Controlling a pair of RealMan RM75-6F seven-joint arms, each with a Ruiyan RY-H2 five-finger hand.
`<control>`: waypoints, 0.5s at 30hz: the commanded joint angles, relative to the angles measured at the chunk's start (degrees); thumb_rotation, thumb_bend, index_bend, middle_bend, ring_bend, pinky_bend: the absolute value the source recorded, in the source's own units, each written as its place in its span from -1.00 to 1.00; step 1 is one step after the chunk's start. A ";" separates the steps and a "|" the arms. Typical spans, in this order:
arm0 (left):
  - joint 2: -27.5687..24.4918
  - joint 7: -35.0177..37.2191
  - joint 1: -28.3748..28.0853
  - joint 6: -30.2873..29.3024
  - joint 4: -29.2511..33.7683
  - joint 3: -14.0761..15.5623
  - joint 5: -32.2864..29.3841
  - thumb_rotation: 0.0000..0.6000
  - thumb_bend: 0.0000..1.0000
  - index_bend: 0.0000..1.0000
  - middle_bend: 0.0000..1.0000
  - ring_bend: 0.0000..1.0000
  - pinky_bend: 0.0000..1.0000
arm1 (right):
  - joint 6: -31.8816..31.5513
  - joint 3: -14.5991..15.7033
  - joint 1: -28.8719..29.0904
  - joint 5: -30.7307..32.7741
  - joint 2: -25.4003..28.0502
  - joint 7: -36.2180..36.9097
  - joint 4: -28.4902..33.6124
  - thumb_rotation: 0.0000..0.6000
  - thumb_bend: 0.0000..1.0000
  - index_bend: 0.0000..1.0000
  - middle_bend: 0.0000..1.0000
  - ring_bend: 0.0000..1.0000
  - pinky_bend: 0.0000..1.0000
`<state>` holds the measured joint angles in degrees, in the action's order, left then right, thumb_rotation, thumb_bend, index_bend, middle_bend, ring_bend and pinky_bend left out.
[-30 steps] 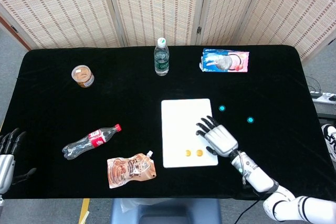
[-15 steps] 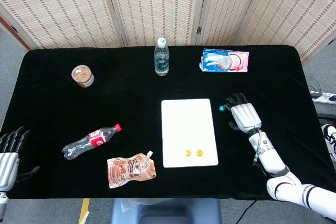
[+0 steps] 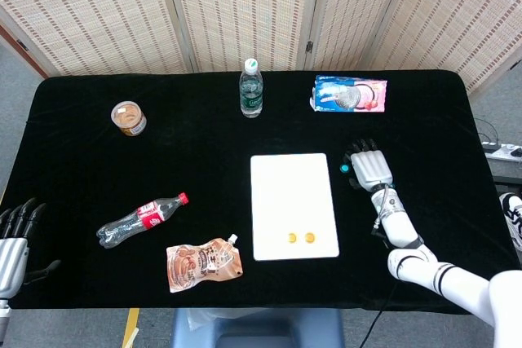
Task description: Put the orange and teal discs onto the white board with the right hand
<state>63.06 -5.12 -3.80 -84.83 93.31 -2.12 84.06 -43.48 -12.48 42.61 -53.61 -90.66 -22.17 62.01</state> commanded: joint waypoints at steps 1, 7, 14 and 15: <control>-0.04 -0.05 0.01 0.03 0.06 0.03 -0.03 1.00 -0.69 -1.00 -1.00 -1.00 -1.00 | 1.33 -0.38 1.38 1.45 -1.61 -0.89 -2.50 1.00 -0.24 -0.26 -0.68 -0.91 -1.00; -0.14 -0.13 0.10 -0.04 0.16 0.00 -0.23 1.00 -0.69 -1.00 -1.00 -1.00 -1.00 | 2.43 -0.43 2.66 2.89 -3.08 -1.52 -5.41 1.00 -0.24 -0.24 -0.68 -0.91 -1.00; -0.21 -0.25 0.06 0.04 0.24 -0.03 -0.34 1.00 -0.69 -1.00 -1.00 -1.00 -1.00 | 3.62 -0.39 3.60 4.35 -4.63 -1.89 -8.52 1.00 -0.24 -0.18 -0.67 -0.92 -1.00; -0.24 -0.28 0.08 0.01 0.26 -0.02 -0.34 1.00 -0.69 -1.00 -1.00 -1.00 -1.00 | 3.76 -0.35 3.71 4.41 -4.88 -1.84 -8.92 1.00 -0.24 -0.18 -0.67 -0.92 -1.00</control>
<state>62.83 -5.39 -3.72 -84.82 93.56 -2.14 83.72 -39.90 -12.88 46.17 -49.35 -95.32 -23.99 53.34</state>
